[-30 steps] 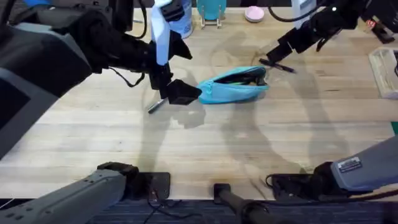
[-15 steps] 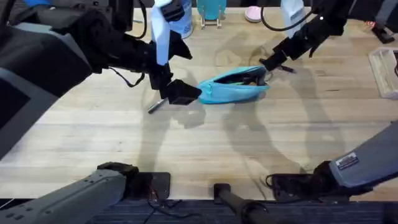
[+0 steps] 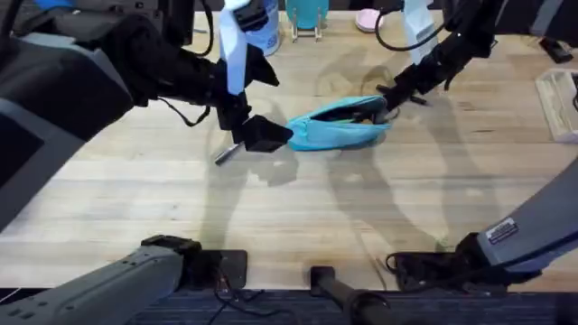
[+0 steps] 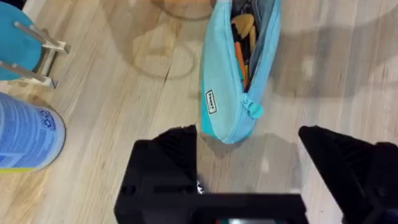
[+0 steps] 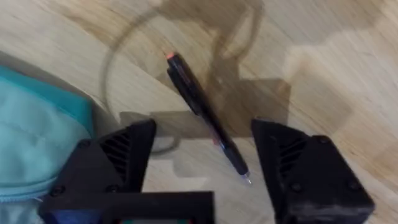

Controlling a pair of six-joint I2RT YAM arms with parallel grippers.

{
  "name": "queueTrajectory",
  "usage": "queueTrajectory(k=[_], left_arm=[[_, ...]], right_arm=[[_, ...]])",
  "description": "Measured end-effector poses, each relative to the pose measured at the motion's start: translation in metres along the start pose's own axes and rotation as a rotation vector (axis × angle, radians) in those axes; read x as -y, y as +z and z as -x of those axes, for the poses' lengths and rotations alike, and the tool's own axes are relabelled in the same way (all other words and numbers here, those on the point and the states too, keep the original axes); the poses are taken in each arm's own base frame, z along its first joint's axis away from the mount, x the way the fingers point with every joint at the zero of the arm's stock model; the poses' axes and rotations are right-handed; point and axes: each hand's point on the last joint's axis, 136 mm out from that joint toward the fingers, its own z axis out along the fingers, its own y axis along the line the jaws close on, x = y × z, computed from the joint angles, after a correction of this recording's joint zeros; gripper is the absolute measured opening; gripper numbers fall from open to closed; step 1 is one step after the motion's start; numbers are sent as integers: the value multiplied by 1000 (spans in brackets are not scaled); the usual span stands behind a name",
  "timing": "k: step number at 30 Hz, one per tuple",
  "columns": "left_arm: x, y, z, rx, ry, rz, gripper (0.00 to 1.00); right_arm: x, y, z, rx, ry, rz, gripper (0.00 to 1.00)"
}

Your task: Unzip the bag, pick up the pens from the table one at a time and place them inside, then zip the bag closed.

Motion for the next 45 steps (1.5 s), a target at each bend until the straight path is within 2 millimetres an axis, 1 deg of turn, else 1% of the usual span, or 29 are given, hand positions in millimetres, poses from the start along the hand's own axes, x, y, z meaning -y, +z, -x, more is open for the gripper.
queueTrajectory(k=[3, 5, 10, 15, 16, 25, 27, 29, 31, 35, 38, 41, 45], left_arm=[[0, 0, 0, 0, 0, 0, 993], [0, 0, 0, 0, 0, 0, 993], [0, 0, 0, 0, 0, 0, 993], [0, 0, 0, 0, 0, 0, 993], [0, 0, 0, 0, 0, 0, 993], [0, 0, 0, 0, 0, 0, 993], [0, 0, 0, 0, 0, 0, 993], [0, 0, 0, 0, 0, 0, 994], [0, 0, 0, 0, 0, 0, 993], [0, 0, 0, 0, 0, 0, 993], [0, 0, 0, 0, 0, 0, 993], [0, 0, 0, 0, 0, 0, 993], [0, 0, 0, 0, 0, 0, 993]], right_arm=[[-1, 0, 0, 1, -3, 4, 814], [-1, 0, 0, 1, -4, 7, 699], [-1, 0, 0, 2, -6, 7, 314], [0, 0, 1, 8, -7, 5, 67], [0, 0, 2, 10, -8, 5, 48], [0, -2, 3, 14, -8, 3, 39], [0, -5, 3, 18, -8, 0, 36], [1, -13, 7, 40, -12, -16, 33], [3, -30, 14, 78, -18, -43, 31], [7, -76, 29, 184, -39, -119, 29], [4, -108, 37, 258, -54, -155, 30], [-5, -132, 43, 328, -75, -148, 30], [-28, -156, 45, 397, -149, -91, 31]])
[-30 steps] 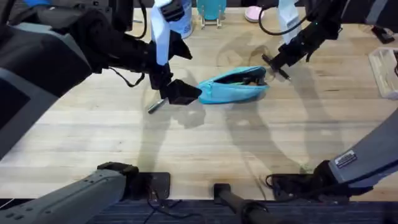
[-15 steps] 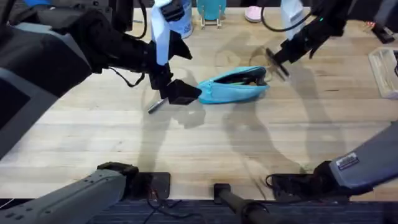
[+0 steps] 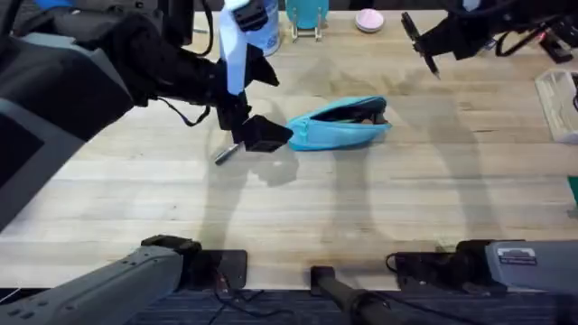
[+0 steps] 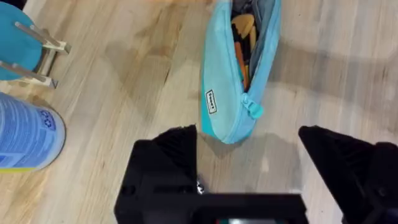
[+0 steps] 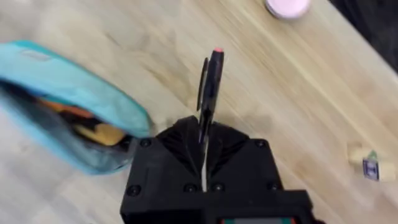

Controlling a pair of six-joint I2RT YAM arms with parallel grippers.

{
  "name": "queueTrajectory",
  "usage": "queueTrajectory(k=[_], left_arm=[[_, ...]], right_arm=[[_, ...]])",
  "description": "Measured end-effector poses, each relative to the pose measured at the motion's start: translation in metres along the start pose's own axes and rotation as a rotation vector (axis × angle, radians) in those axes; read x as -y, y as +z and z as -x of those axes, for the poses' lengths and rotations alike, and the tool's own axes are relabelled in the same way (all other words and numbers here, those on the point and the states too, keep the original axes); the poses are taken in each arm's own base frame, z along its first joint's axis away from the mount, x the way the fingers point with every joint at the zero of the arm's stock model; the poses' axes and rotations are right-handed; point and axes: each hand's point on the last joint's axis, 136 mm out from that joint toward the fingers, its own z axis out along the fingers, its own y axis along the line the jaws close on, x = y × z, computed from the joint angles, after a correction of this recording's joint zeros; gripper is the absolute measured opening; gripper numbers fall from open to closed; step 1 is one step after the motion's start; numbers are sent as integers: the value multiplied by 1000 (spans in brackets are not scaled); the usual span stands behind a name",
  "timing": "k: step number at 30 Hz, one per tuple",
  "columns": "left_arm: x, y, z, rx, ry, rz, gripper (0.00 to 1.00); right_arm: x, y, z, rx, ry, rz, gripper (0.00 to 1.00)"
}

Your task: Unzip the bag, pick up the pens from the table one at a time and place them inside, then zip the bag closed.

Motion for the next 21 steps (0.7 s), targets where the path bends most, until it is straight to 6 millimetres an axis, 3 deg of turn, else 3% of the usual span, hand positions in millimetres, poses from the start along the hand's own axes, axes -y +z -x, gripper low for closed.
queueTrajectory(k=[12, 21], left_arm=[[0, 0, 0, 0, 0, 0, 993], [0, 0, 0, 0, 0, 0, 993]], right_arm=[[-64, -61, 32, 209, -289, 156, 31], [-123, -64, 42, 255, -552, 290, 31]])
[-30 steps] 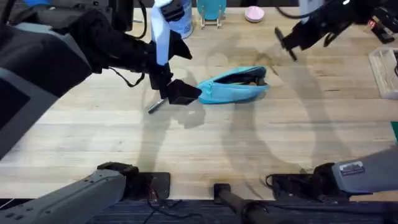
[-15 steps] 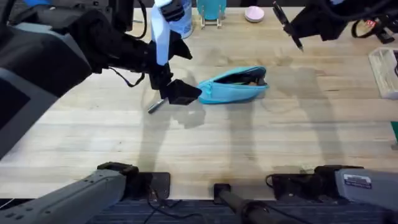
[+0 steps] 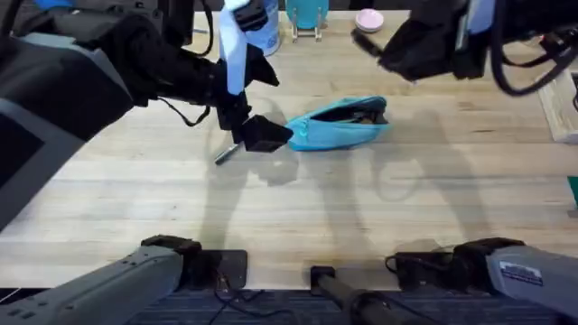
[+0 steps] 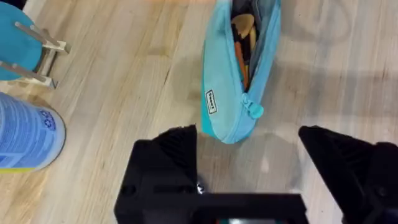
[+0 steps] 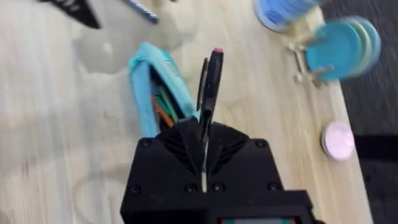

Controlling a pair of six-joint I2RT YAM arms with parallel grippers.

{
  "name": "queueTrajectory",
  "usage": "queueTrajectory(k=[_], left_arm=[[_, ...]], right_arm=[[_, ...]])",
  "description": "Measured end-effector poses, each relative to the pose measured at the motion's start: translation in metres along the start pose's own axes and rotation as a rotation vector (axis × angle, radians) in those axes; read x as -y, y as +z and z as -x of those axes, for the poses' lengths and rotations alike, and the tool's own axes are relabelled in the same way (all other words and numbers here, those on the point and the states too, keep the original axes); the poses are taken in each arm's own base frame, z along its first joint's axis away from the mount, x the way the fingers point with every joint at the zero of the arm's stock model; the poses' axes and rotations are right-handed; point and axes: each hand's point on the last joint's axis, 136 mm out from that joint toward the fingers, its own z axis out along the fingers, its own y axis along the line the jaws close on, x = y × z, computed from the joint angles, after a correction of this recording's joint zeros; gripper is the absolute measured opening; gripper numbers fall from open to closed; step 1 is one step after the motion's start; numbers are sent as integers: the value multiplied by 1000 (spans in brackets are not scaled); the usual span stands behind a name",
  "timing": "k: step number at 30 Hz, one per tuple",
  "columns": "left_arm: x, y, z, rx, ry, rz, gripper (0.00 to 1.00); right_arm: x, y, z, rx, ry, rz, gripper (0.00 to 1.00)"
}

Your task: Unzip the bag, pick up the pens from the table one at a time and place them inside, then zip the bag closed.

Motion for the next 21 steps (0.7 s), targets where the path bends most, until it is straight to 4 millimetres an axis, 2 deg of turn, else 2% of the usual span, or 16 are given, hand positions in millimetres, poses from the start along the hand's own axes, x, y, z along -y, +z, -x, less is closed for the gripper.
queueTrajectory(k=[4, 6, 10, 15, 21], left_arm=[[0, 0, 0, 0, 0, 0, 993], [0, 0, 0, 0, 0, 0, 993], [0, 0, 0, 0, 0, 0, 993], [0, 0, 0, 0, 0, 0, 993], [0, 0, 0, 0, 0, 0, 993]], right_arm=[[-17, 10, 8, -7, -112, 54, 31], [-24, 16, 5, -21, -152, 75, 31], [-37, 28, -9, -57, -211, 119, 31], [-37, 42, -22, -86, -224, 157, 31], [-41, 70, -43, -125, -180, 249, 31]])
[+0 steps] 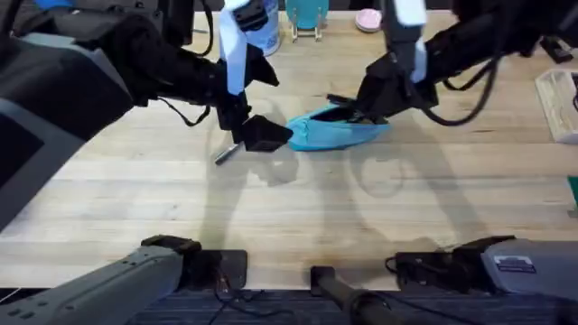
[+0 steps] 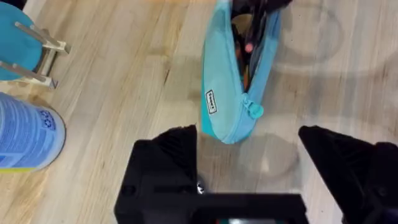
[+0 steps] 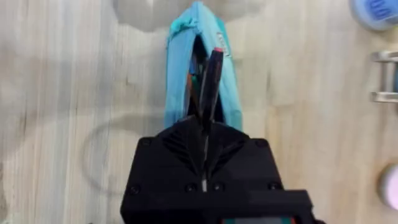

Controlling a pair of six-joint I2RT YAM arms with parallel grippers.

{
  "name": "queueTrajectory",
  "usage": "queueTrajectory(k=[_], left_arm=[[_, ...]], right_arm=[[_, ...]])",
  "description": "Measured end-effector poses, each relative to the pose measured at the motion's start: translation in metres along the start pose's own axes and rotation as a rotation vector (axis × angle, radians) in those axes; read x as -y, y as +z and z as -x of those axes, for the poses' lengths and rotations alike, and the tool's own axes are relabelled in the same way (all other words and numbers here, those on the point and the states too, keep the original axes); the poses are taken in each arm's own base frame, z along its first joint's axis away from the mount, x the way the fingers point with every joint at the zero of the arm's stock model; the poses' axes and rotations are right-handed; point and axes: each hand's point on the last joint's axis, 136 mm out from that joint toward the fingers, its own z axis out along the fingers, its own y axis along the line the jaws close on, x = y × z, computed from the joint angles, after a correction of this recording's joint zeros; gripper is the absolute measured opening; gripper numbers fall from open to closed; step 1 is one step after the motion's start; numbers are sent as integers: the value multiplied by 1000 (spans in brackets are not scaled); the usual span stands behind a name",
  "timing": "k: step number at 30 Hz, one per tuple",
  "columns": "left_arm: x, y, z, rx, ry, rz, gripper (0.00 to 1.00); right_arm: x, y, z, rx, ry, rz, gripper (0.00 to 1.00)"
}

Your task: Unzip the bag, pick up the pens from the table one at a time and place them inside, then zip the bag closed.

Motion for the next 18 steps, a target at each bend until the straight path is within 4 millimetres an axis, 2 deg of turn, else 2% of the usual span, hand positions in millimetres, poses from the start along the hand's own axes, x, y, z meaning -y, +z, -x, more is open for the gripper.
queueTrajectory(k=[13, 18], left_arm=[[0, 0, 0, 0, 0, 0, 993], [0, 0, 0, 0, 0, 0, 994]], right_arm=[[-1, 48, -27, -28, 47, 128, 31], [-2, 60, -34, -34, 61, 160, 31]])
